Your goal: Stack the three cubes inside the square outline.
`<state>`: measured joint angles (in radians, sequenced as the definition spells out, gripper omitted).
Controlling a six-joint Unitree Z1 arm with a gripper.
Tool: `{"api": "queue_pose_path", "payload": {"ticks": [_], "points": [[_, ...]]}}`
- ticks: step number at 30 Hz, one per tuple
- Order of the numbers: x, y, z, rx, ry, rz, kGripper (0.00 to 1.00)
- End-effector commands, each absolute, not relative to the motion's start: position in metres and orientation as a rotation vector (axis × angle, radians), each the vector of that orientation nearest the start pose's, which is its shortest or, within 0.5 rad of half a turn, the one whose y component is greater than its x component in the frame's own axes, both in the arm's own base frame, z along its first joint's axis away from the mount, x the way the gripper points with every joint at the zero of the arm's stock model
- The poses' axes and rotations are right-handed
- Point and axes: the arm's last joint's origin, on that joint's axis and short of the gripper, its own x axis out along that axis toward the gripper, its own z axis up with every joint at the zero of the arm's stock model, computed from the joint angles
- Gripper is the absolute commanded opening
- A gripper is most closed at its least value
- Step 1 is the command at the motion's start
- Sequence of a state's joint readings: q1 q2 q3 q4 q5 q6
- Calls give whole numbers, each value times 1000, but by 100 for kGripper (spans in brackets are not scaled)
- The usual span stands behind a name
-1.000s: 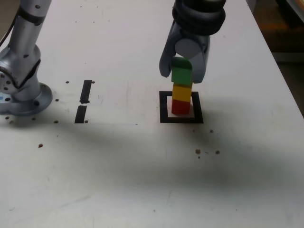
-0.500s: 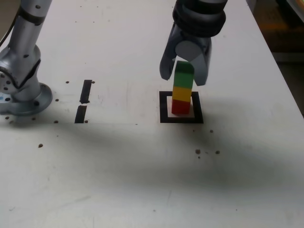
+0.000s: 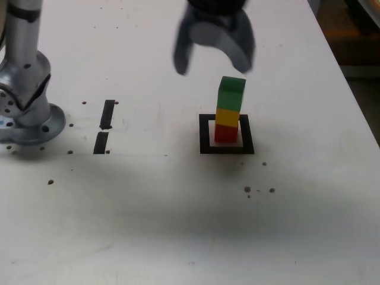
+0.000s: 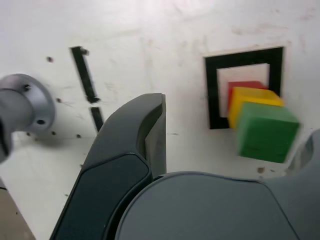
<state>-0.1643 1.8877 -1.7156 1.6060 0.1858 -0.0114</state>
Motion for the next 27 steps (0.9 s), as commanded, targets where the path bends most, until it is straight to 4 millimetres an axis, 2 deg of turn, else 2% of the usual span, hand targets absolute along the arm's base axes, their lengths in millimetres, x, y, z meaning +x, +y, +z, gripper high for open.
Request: {"api": "queue_pose_path", "payload": {"ticks": [1,3,5,9,17,27], "points": [[252,-27,374,265,1660,50,100],[222,-15,374,234,1667,68,100],[199,-4,366,194,1688,79,100],[173,9,342,137,1724,86,100],[156,13,289,56,1794,53,100],[153,9,254,8,1847,3,100]]}}
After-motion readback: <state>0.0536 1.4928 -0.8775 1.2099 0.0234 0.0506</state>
